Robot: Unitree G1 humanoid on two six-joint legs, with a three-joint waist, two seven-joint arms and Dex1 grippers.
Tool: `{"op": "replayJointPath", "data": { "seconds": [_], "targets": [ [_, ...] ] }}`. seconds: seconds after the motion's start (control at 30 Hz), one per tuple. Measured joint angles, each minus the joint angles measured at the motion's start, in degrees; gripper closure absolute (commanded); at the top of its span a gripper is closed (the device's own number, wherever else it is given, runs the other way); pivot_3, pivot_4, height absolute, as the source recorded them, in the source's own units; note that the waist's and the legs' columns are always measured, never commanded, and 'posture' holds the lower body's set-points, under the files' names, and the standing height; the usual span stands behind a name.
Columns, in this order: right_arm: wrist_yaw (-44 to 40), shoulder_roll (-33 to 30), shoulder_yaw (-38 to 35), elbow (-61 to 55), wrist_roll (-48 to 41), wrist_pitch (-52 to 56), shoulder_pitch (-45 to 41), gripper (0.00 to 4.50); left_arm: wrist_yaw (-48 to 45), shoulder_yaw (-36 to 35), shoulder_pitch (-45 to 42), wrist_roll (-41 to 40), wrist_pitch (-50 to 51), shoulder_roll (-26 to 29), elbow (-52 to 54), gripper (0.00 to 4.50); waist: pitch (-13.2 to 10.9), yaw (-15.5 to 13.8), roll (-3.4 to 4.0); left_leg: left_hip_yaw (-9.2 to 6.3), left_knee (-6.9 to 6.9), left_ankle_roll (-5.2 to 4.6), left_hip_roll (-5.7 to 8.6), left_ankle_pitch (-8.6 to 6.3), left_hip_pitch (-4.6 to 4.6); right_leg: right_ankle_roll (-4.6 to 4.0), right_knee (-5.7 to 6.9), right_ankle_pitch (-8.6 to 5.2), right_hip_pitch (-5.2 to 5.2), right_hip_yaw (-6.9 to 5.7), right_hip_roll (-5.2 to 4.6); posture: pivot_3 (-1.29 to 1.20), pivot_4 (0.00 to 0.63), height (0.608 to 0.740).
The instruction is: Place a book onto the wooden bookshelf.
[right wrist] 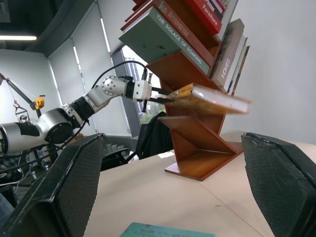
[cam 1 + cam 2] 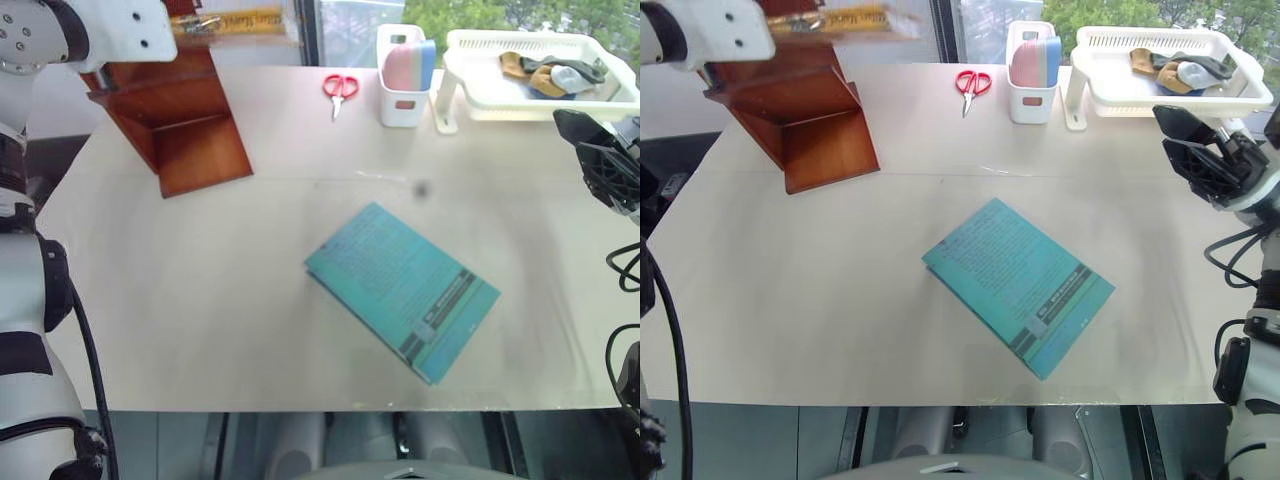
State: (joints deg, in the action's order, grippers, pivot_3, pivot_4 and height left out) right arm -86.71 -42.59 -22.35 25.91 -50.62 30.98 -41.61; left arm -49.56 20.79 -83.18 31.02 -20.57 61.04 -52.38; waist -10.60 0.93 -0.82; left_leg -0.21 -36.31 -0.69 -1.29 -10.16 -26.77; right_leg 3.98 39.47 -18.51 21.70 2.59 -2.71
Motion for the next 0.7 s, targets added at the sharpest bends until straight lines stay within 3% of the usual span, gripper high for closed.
{"op": "replayJointPath", "data": {
  "seconds": [0.17, 0.33, 0.4, 0.5, 0.7],
  "targets": [
    [0.0, 0.6, 0.0, -0.1, 0.4, -0.4, 0.2, 0.0, -1.0, -0.1, 0.1, 1.7, 3.4, 1.0, 0.1, 4.36, 0.0, -0.1, 0.0, -0.03, -0.13, -0.03, 0.0, -0.02, 0.0, 0.0, 0.25, -0.01, 0.01, -0.01, 0.0, 0.0, 0.15, 0.74],
    [0.1, 1.3, 0.0, -0.4, 0.8, -1.0, 0.3, 0.0, -5.1, -0.8, 2.7, 1.5, 8.6, 2.7, 5.6, 2.04, 0.0, 0.4, 0.03, -0.02, -0.21, -0.03, -0.03, -0.01, 0.05, 0.01, 0.4, -0.01, 0.02, 0.02, 0.01, 0.0, 0.15, 0.74],
    [0.3, 1.5, 0.0, -1.0, 0.9, -1.2, 0.3, 0.0, -6.3, -1.4, 3.8, 1.4, 10.5, 3.0, 7.2, 1.43, 0.0, 0.6, 0.03, -0.05, -0.22, -0.02, -0.04, -0.01, 0.05, 0.0, 0.44, -0.01, 0.02, 0.0, 0.03, 0.0, 0.15, 0.74],
    [0.7, 2.3, 0.0, -2.5, 0.9, -1.2, 0.3, 0.0, -7.7, -2.4, 6.2, 1.3, 13.7, 3.2, 9.9, 0.15, 0.0, 0.9, 0.03, -0.08, -0.26, -0.01, -0.04, 0.01, 0.06, 0.01, 0.46, -0.01, 0.01, -0.02, 0.04, 0.0, 0.15, 0.74],
    [1.0, 2.4, -0.1, -3.1, 0.9, -1.2, 1.7, 0.0, -8.0, -2.9, 8.7, 1.4, 18.0, 3.4, 12.4, 0.07, 0.0, 0.9, 0.03, -0.08, -0.31, -0.01, -0.04, 0.0, 0.05, 0.01, 0.47, -0.01, 0.0, -0.01, 0.03, 0.0, 0.15, 0.74]
  ]
}}
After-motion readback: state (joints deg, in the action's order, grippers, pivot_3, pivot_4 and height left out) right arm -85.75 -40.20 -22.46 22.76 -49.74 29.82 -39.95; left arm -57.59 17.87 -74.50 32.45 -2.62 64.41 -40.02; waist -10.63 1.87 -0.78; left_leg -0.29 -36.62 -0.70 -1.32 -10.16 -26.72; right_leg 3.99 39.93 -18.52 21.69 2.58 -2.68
